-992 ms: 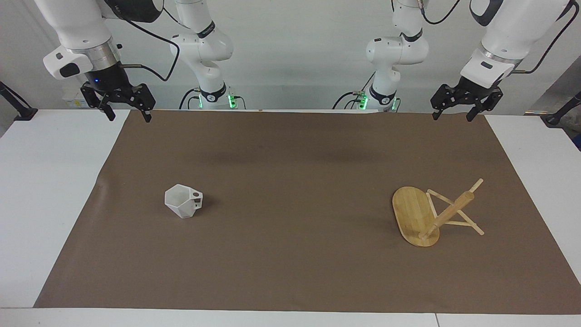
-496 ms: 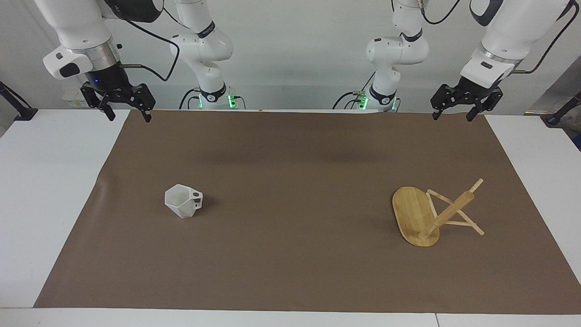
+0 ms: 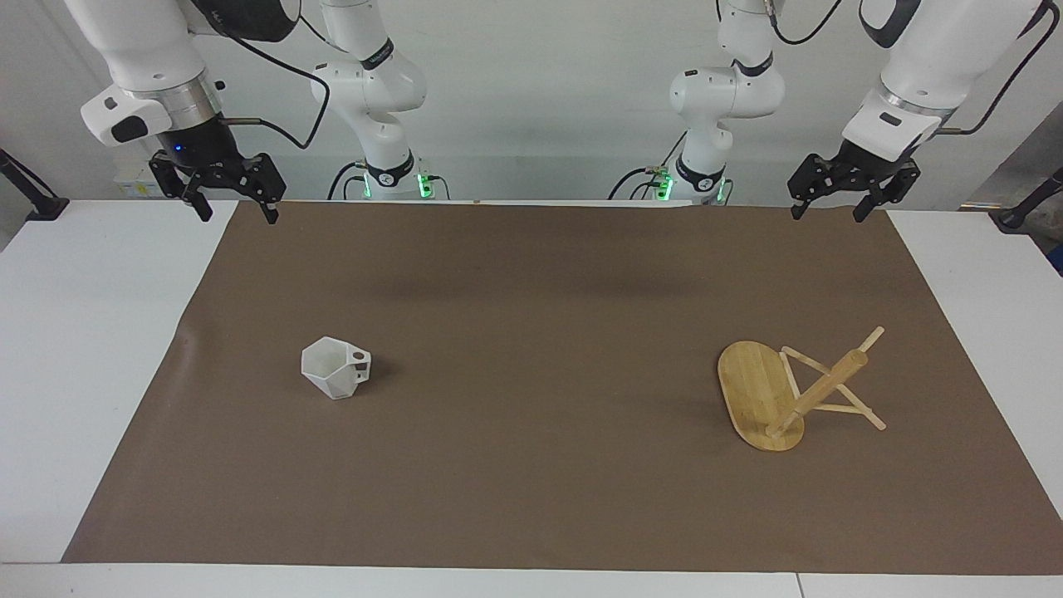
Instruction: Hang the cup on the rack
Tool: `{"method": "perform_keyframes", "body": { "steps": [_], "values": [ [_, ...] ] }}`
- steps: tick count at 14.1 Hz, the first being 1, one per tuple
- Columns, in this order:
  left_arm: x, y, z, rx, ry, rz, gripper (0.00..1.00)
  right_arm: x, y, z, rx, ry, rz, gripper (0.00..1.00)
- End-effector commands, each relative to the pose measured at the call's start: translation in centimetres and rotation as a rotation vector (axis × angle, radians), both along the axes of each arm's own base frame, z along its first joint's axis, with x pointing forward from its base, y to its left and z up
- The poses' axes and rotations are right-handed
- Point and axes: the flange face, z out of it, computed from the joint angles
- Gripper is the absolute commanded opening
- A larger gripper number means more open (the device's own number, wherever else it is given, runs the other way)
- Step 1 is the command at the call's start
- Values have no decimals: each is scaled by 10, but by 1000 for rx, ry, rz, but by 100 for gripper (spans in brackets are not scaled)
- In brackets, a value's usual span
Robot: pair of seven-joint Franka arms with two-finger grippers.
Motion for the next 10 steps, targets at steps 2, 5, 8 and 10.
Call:
{"method": "perform_keyframes", "body": {
  "steps": [2, 5, 8, 10],
  "values": [
    [-6, 4, 2, 10, 6, -4, 100, -7, -5, -4, 9, -4, -27, 100],
    [-6, 4, 2, 10, 6, -4, 100, -8, -4, -8, 10, 5, -21, 100],
    [-6, 4, 2, 10, 6, -4, 100, -9, -4, -9, 11, 7, -21, 100],
    [-6, 4, 2, 10, 6, -4, 100, -10, -4, -11, 10, -2, -20, 100]
  ]
}}
